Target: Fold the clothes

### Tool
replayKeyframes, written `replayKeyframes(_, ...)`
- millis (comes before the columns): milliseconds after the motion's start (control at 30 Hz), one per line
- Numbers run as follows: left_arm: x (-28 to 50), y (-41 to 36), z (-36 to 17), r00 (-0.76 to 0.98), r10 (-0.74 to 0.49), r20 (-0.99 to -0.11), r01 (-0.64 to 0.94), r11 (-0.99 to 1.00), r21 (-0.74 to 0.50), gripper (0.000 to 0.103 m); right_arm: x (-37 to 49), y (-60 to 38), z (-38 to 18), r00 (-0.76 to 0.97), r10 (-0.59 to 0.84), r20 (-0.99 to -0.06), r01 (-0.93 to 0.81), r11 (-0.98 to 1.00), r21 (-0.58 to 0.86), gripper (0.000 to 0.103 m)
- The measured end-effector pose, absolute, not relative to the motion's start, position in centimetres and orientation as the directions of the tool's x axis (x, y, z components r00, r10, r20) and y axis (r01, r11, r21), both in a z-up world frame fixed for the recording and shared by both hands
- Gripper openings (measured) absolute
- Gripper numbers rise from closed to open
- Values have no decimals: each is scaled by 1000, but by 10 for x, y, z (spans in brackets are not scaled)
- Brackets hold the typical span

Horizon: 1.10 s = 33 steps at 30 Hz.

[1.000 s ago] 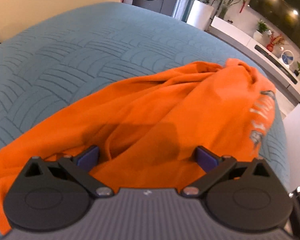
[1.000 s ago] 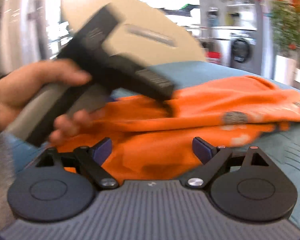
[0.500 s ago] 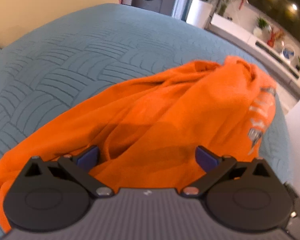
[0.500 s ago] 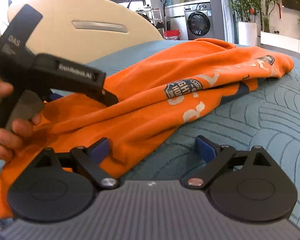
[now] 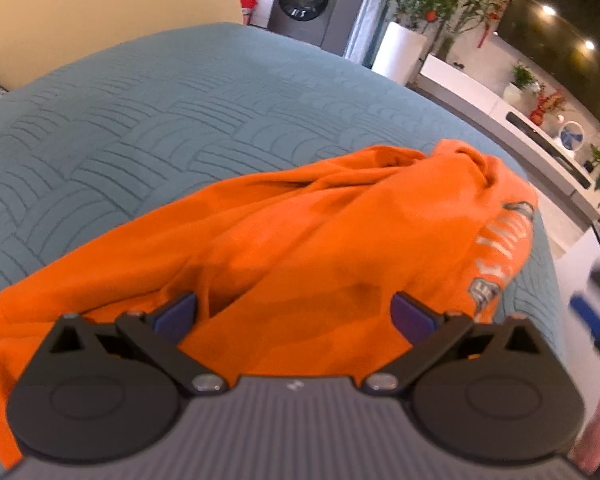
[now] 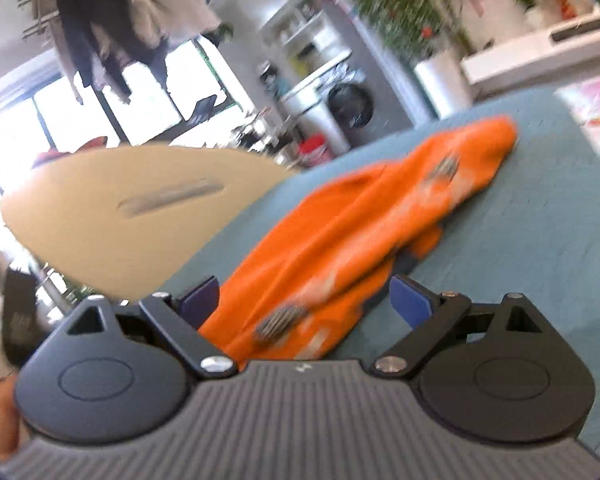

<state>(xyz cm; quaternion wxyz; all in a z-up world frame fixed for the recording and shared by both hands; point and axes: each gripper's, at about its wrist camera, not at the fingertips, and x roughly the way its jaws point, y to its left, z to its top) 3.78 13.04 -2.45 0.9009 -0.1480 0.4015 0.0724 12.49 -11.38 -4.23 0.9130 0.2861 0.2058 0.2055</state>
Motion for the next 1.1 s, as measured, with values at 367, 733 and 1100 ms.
replayKeyframes(367, 40, 139, -28, 662, -23, -749, -257, 932, -256, 103, 279, -194, -73, 846, 353, -399, -80, 825, 560, 94)
replayKeyframes(733, 55, 125, -46, 634, 57, -771, -232, 965, -119, 103, 370, -185, -106, 747, 519, -415, -213, 779, 589, 97)
replayKeyframes(1100, 56, 142, -39, 639, -20, -769, -225, 951, -211, 103, 395, -122, -68, 660, 496, -565, -390, 868, 307, 22)
